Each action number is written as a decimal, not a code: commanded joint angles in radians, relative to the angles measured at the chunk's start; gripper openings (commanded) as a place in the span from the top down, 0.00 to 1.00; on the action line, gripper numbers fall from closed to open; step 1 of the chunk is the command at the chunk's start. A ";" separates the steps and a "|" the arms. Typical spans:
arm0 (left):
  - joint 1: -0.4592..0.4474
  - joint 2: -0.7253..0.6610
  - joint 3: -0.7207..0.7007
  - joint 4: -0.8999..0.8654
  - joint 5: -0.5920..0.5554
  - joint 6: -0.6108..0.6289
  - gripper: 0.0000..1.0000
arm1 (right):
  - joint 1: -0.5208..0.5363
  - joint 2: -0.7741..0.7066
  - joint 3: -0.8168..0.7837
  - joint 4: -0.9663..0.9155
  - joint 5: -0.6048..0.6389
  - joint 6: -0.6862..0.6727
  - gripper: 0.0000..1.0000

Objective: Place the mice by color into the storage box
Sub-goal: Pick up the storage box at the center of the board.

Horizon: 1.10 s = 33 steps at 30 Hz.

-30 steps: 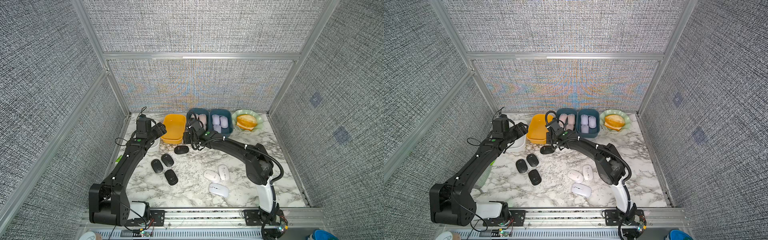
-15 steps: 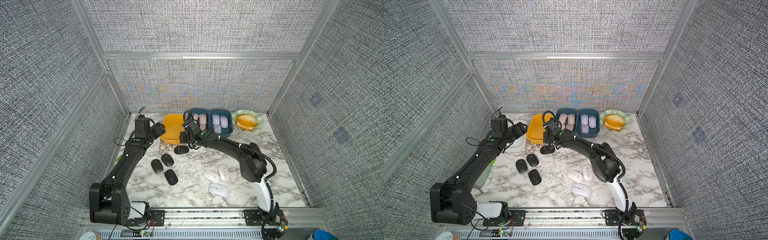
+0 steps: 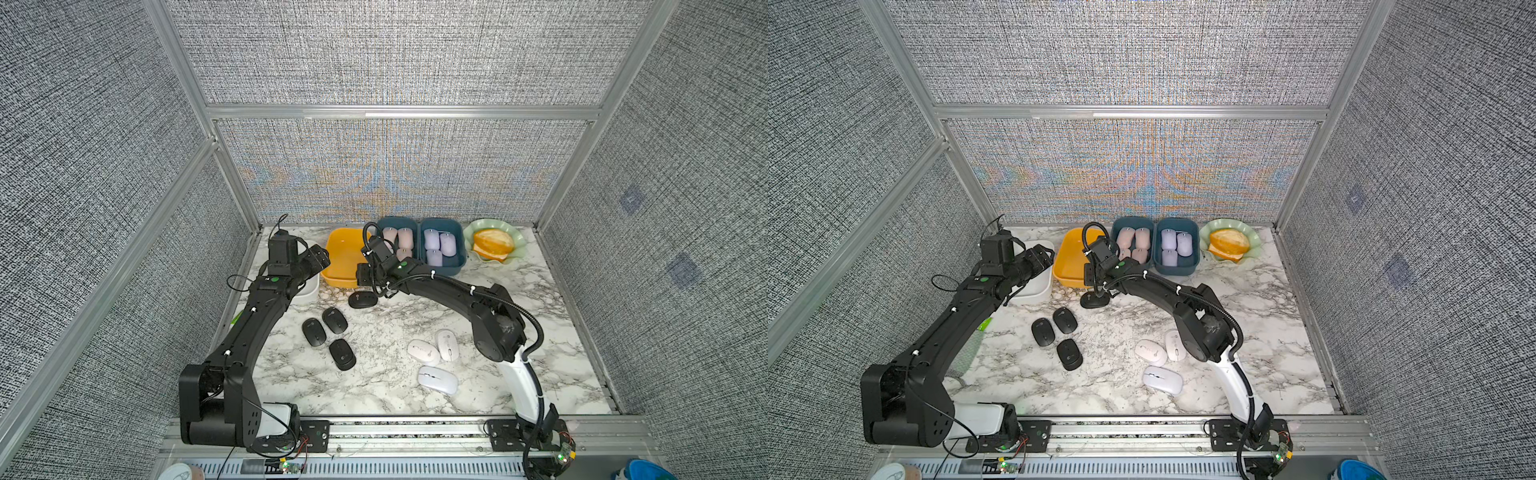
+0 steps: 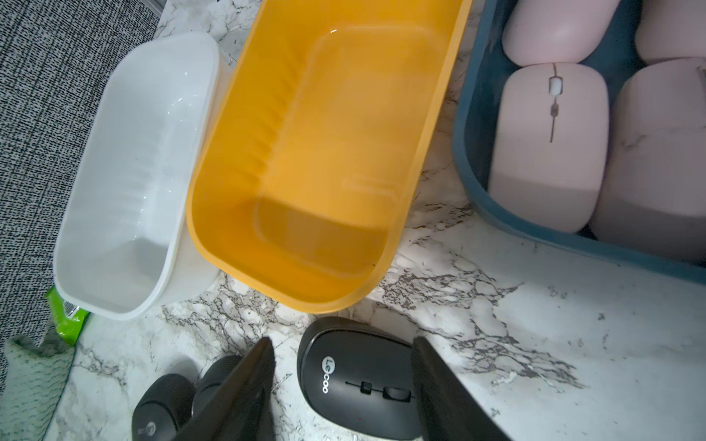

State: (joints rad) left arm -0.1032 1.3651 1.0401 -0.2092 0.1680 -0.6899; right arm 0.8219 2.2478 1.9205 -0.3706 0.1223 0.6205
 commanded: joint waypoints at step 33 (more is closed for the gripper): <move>0.012 0.020 0.000 0.036 0.041 -0.010 0.21 | -0.033 0.195 0.175 -0.001 0.049 0.146 0.68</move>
State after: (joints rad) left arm -0.0940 1.3880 1.0397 -0.1806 0.2100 -0.6998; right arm 0.7879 2.4405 2.0945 -0.3801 0.1345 0.7307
